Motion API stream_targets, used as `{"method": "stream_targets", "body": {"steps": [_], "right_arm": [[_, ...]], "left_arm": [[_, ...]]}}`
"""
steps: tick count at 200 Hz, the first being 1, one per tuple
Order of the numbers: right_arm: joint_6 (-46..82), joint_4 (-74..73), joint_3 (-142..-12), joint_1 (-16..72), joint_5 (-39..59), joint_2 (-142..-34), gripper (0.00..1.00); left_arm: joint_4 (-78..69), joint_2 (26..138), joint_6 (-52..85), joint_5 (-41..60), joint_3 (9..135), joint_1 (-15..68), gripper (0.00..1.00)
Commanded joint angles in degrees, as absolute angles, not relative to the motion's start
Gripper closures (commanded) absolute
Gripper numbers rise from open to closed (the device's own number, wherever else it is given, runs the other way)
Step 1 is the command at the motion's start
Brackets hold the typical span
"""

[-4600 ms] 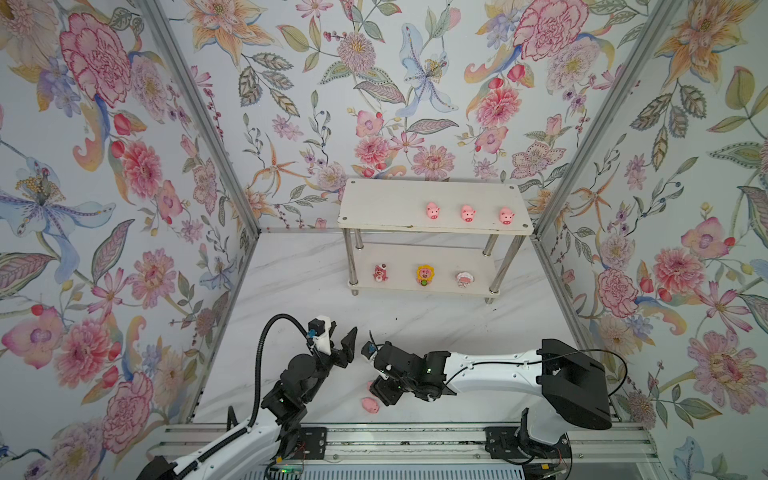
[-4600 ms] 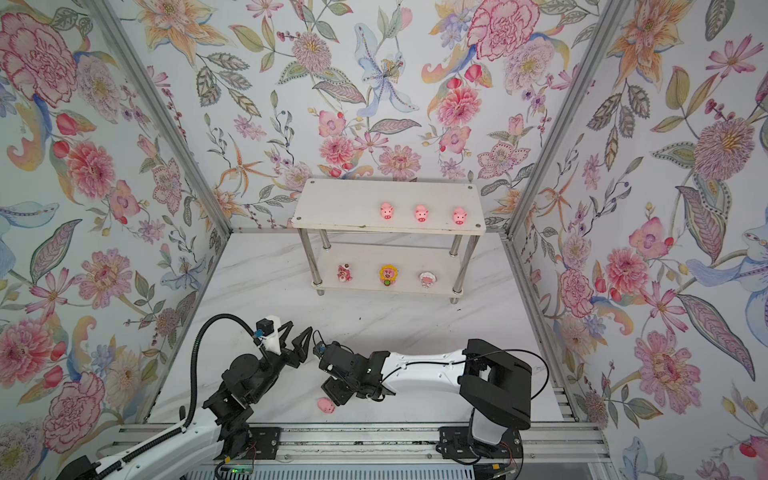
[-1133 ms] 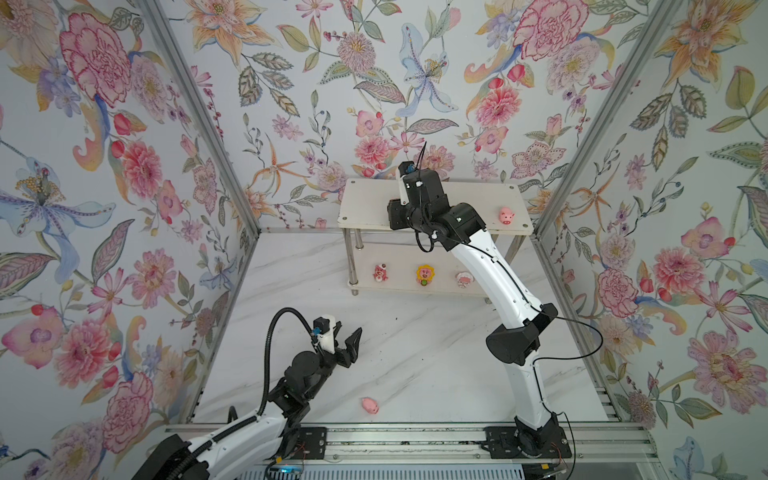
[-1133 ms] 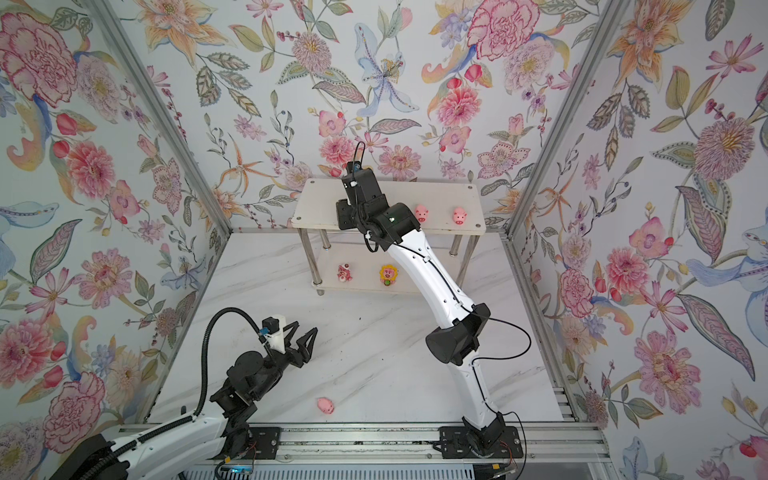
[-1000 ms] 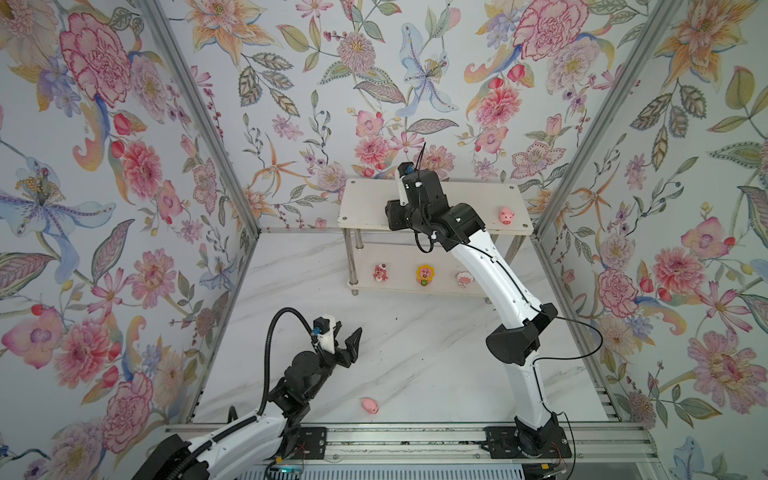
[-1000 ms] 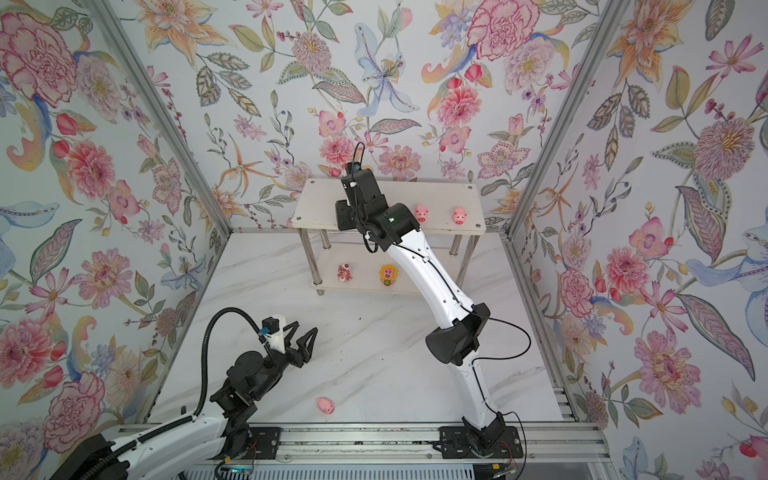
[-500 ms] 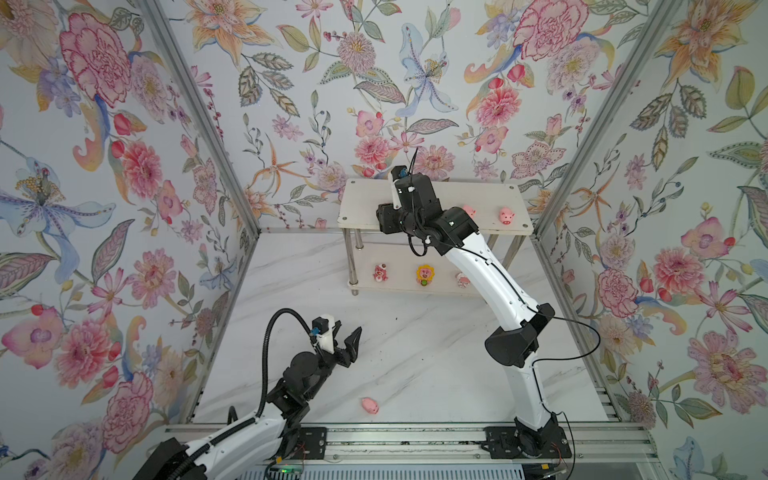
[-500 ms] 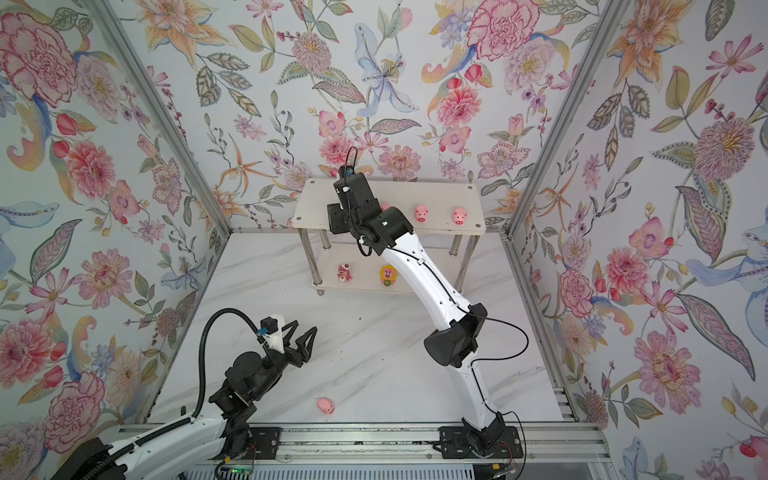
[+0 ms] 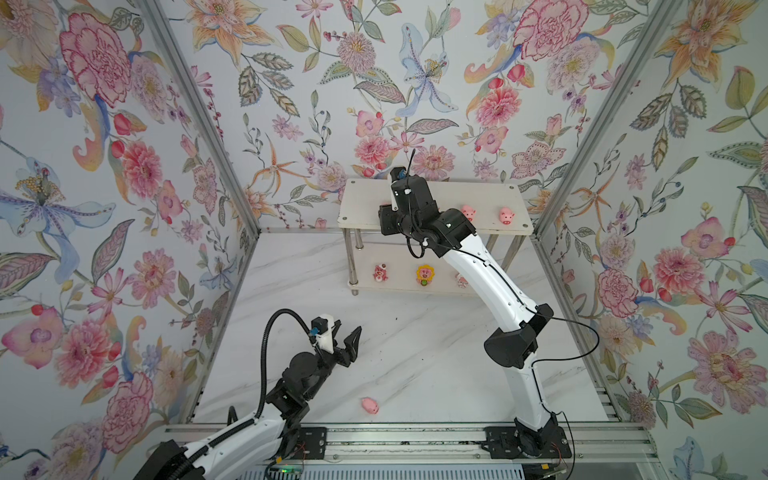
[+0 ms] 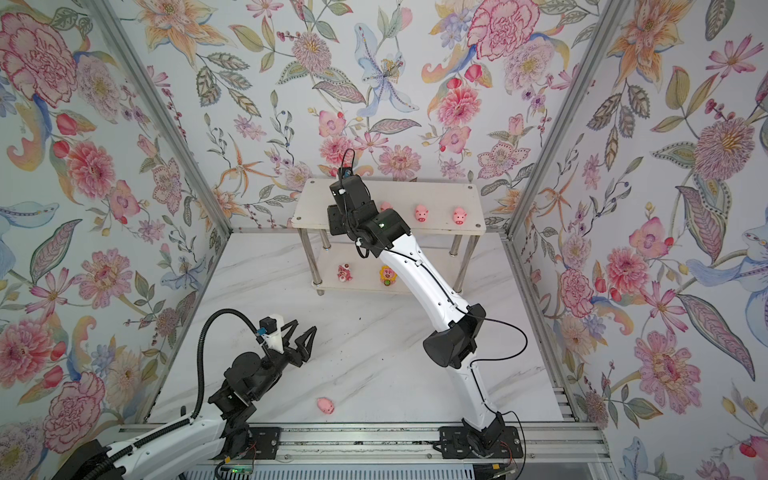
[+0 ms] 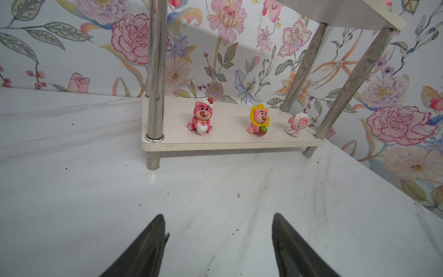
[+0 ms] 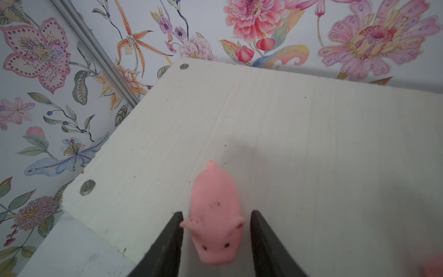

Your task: Place and organize the plastic toys onto the shelf

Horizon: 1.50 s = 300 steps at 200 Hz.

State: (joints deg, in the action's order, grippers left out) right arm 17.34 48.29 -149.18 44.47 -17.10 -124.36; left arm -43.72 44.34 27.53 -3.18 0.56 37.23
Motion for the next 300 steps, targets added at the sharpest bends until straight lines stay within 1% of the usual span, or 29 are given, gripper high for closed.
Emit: {"method": "stream_targets", "body": {"steps": [1, 50, 69, 150, 258, 300], "right_arm": [[17.5, 48.4, -150.3, 45.0, -20.9, -126.8, 0.58], [17.1, 46.5, -150.1, 46.3, -25.9, -127.4, 0.72], [17.0, 46.3, -150.1, 46.9, -27.8, -127.4, 0.76], [16.6, 46.3, -146.7, 46.8, -32.5, -124.3, 0.76], [17.5, 46.3, -146.4, 45.1, -32.8, -123.1, 0.77], [17.9, 45.9, -146.3, 45.0, -31.3, -123.1, 0.77]], "left_arm": [[-43.9, 43.9, 27.8, -2.5, -4.8, 36.7, 0.29], [-43.9, 43.5, 27.9, -2.5, -4.8, 36.7, 0.29], [-43.9, 43.4, 28.0, -2.2, -4.8, 36.7, 0.29], [-42.4, 40.8, 28.1, -2.3, -5.0, 36.6, 0.29], [-43.6, 42.5, 28.3, -2.0, -4.9, 36.7, 0.29], [-43.9, 42.8, 28.2, -1.9, -4.9, 36.7, 0.29]]}}
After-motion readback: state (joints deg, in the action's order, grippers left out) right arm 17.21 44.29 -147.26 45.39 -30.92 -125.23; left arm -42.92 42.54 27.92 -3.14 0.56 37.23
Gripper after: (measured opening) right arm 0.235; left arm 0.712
